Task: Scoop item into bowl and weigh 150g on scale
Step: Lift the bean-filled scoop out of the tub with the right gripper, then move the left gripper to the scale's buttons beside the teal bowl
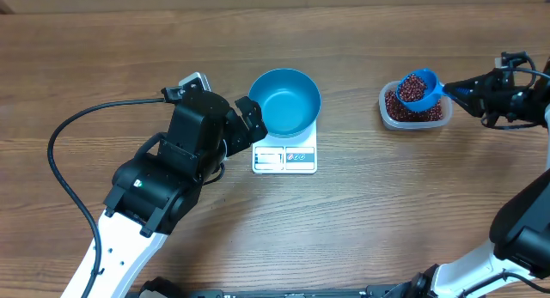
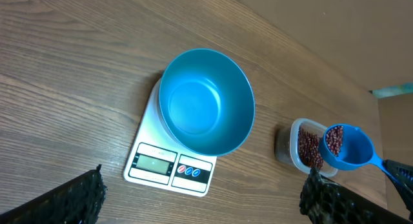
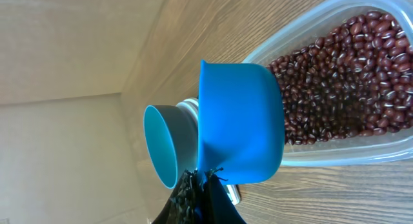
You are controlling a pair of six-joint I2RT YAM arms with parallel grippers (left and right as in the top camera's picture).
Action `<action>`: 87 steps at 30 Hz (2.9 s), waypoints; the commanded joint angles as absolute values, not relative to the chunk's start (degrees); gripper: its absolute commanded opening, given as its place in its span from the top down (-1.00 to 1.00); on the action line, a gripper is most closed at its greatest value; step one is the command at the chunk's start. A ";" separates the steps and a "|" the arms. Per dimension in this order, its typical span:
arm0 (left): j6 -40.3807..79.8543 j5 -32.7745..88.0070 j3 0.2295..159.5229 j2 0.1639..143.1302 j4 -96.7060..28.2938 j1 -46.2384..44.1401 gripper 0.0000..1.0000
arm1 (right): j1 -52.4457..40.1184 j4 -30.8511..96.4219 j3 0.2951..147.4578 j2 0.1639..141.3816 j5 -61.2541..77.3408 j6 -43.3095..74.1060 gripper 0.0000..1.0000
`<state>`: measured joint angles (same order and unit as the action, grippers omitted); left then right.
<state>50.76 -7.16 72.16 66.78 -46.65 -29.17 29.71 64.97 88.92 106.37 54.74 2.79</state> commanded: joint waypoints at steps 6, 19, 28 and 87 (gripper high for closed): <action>49.69 -8.08 73.23 66.37 -46.50 -29.23 -0.99 | 31.31 66.32 89.21 106.65 61.60 -0.54 0.93; 49.69 -8.03 73.23 66.39 -46.48 -29.23 -0.99 | 31.31 66.61 89.21 106.65 61.58 -0.54 0.93; 49.67 -7.84 73.23 66.76 -48.73 -29.28 -0.99 | 31.31 66.61 89.21 106.65 61.58 -0.56 0.93; -20.21 10.13 73.23 93.08 -43.51 -39.83 0.92 | 31.24 67.33 89.21 106.65 58.83 -2.02 0.93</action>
<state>-20.10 9.30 72.18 90.24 -44.75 -39.27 31.05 67.57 88.92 106.37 57.63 -1.28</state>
